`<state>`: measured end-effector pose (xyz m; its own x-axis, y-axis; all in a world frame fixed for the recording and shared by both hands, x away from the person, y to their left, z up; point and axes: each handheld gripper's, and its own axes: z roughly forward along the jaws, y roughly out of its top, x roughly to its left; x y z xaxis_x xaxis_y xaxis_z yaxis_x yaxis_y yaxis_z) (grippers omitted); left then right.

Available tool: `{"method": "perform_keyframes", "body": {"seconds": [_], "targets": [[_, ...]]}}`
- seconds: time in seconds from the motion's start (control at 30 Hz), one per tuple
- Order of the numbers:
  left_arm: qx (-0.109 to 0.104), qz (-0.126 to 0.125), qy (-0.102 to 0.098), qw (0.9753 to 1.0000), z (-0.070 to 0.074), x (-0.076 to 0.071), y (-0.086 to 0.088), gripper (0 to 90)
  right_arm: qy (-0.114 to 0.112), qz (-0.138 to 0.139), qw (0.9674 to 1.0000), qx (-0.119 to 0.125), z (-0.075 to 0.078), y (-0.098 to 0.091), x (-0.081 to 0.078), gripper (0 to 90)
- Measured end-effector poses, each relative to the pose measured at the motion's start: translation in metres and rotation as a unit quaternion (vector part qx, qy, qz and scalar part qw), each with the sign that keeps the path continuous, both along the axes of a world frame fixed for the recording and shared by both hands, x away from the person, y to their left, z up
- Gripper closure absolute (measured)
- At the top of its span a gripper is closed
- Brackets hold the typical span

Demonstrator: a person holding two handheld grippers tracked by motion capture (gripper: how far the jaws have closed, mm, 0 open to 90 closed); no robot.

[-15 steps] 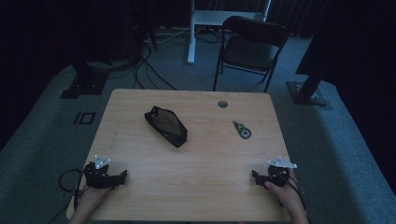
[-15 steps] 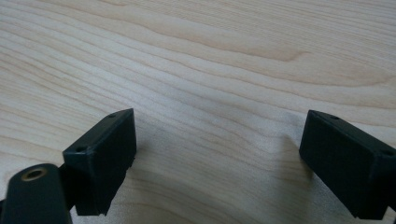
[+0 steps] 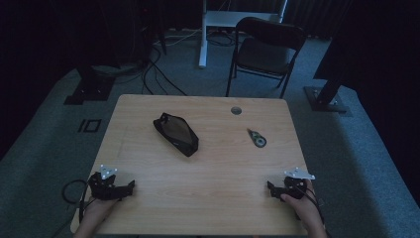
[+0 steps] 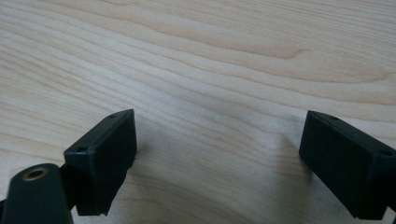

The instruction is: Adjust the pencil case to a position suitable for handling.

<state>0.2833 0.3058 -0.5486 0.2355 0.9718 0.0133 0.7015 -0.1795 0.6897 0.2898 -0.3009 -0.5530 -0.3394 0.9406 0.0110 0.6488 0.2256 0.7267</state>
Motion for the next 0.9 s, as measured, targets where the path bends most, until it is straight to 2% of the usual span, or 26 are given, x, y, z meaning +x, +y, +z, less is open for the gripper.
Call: {"method": "perform_keyframes", "body": {"seconds": [0.17, 0.3, 0.9], "targets": [[0.0, 0.0, 0.0, 1.0, 0.0, 0.0, 0.0, 0.5, -0.001, -0.006, 0.9999, 0.008, 0.003, 0.002, 0.001, 11.0], [0.0, -0.001, 0.0, 1.0, 0.0, 0.0, 0.0, 0.5, -0.007, -0.001, 0.9999, 0.012, 0.008, 0.007, 0.004, 11.0], [0.0, 0.0, 0.0, 1.0, 0.0, 0.0, 0.0, 0.5, -0.017, 0.044, 0.9986, 0.024, 0.016, 0.051, 0.017, 11.1]]}}
